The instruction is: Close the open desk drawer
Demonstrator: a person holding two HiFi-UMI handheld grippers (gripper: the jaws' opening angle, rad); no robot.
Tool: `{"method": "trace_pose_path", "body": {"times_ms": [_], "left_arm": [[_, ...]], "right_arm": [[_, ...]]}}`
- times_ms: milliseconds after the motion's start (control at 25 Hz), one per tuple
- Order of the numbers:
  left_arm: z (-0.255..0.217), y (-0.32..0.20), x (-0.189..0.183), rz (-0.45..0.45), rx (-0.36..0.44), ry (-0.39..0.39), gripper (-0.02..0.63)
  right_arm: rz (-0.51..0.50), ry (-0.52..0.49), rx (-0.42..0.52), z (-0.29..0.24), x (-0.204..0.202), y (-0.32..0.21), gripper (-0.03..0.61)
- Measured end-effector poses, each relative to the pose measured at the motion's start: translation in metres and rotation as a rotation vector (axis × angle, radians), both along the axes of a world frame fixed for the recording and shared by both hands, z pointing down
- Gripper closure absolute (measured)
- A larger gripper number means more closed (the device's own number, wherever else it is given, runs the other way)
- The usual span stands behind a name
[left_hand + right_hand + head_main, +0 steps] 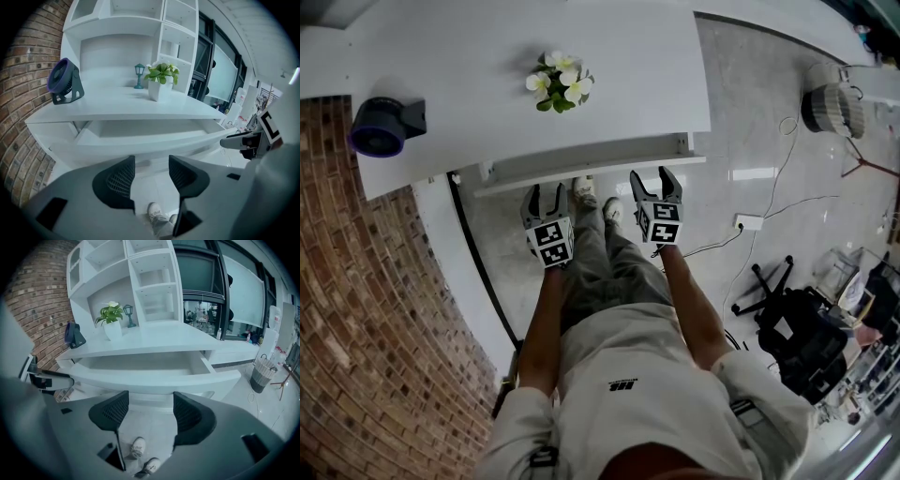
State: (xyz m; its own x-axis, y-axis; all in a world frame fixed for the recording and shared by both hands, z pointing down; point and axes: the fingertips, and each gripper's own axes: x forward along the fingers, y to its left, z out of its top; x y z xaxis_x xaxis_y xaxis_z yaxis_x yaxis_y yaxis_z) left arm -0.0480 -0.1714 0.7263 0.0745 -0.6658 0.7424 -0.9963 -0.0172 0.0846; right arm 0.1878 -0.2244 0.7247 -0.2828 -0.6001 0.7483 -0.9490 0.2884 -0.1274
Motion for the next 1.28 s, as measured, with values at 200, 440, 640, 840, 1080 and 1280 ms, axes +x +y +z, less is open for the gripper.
{"method": "trace_pose_path", "body": {"times_ms": [200, 440, 640, 840, 1080, 1280], "left_arm": [[0.001, -0.008, -0.001, 0.001, -0.001, -0.001, 0.374], [0.001, -0.018, -0.004, 0.005, -0.003, -0.002, 0.374], [0.002, -0.025, -0.005, 0.003, -0.009, -0.003, 0.374], [0.001, -0.032, -0.006, 0.004, 0.001, -0.004, 0.374], [0.002, -0.037, -0.008, 0.006, 0.0, -0.001, 0.374], [0.003, -0.043, -0.009, 0.012, -0.003, 0.001, 0.374]], "right_arm": [[-0.003, 0.0, 0.003, 0.0, -0.002, -0.008, 0.281], [-0.007, 0.005, 0.008, 0.002, -0.003, -0.018, 0.281], [-0.013, 0.011, 0.009, 0.003, -0.004, -0.026, 0.281], [-0.013, 0.008, 0.01, 0.001, -0.005, -0.032, 0.281], [-0.021, 0.009, 0.012, 0.001, -0.008, -0.038, 0.279], [-0.018, 0.015, 0.02, 0.004, -0.008, -0.044, 0.279]]}}
